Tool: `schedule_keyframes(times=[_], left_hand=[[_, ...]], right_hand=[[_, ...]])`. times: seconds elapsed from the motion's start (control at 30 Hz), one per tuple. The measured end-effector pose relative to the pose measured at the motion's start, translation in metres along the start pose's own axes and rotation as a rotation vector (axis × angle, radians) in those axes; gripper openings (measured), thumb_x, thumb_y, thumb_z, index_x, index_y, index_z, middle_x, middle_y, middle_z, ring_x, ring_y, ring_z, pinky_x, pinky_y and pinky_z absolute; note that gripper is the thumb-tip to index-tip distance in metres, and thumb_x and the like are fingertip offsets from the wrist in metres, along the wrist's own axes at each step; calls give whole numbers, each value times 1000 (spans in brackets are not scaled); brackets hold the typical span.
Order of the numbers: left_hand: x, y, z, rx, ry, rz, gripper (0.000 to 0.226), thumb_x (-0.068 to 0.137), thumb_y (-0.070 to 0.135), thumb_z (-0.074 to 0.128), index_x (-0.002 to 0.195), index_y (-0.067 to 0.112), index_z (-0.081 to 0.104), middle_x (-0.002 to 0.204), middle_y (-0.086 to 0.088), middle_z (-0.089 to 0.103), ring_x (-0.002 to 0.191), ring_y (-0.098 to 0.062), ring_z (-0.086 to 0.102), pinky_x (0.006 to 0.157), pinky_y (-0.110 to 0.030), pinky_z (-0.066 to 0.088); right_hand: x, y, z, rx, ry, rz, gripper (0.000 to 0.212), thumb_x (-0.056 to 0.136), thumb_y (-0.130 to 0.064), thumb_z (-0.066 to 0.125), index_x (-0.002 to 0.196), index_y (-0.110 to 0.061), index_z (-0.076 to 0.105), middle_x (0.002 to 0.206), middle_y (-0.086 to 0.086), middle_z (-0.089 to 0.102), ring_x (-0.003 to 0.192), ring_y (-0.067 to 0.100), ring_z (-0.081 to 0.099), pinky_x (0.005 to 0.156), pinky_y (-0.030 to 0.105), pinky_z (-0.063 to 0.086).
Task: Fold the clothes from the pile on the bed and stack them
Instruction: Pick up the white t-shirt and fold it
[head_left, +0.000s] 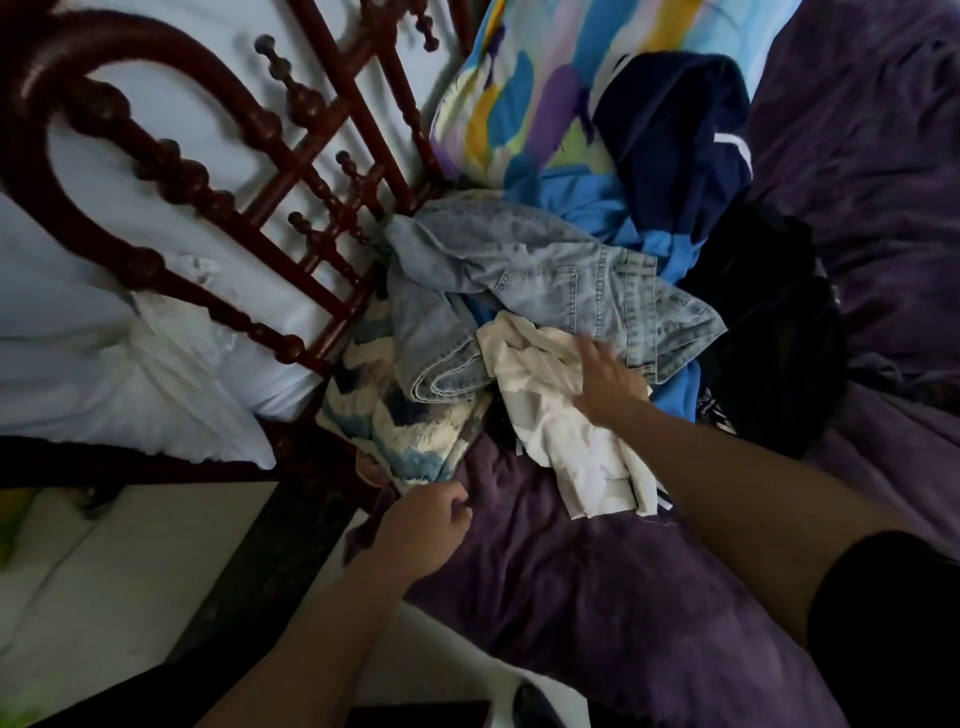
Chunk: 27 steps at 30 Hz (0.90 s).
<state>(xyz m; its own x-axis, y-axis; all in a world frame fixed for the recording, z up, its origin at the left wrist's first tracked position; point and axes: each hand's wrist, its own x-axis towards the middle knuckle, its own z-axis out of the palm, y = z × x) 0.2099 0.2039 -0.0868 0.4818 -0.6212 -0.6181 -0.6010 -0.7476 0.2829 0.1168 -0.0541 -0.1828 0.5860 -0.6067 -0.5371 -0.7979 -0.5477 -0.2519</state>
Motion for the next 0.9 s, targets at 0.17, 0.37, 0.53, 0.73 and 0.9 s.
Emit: schedule_keyframes(times=[0.17,0.37,0.53,0.73,0.9], left_hand=[[12,8,0,75,-61,44,30,95,31,52,121,18,60,111,-1,67,103,-17,61,88,-31,48],[1,24,-11,137,-22,144,27,90,28,56,116,19,56,112,-1,62,105,-20,59,87,-33,47],[-20,44,0,104,62,372,104,72,41,76,151,29,8,146,-2,31,129,-24,40,98,-37,43],[-48,113,28,291,106,505,44,77,55,60,113,29,61,126,-5,55,117,-31,52,89,-40,42],[-83,169,39,110,3,579,17,85,30,55,93,16,61,101,-7,67,97,-28,62,78,-36,47]], right_hand=[[-41,7,39,52,-14,-7,26,91,-20,42,115,-28,50,112,10,59,102,31,60,76,33,42],[-138,28,34,113,-92,-129,24,86,-24,46,104,-25,60,108,1,66,105,27,59,78,36,46],[-240,38,-3,348,179,-180,25,77,-17,46,96,-16,63,94,-5,64,93,25,61,73,31,43],[-346,52,-72,544,477,-311,26,65,-3,43,82,-7,62,83,-6,60,77,12,57,69,32,48],[-419,104,-111,684,754,-191,33,71,9,41,70,-21,55,72,-7,56,65,5,53,60,24,43]])
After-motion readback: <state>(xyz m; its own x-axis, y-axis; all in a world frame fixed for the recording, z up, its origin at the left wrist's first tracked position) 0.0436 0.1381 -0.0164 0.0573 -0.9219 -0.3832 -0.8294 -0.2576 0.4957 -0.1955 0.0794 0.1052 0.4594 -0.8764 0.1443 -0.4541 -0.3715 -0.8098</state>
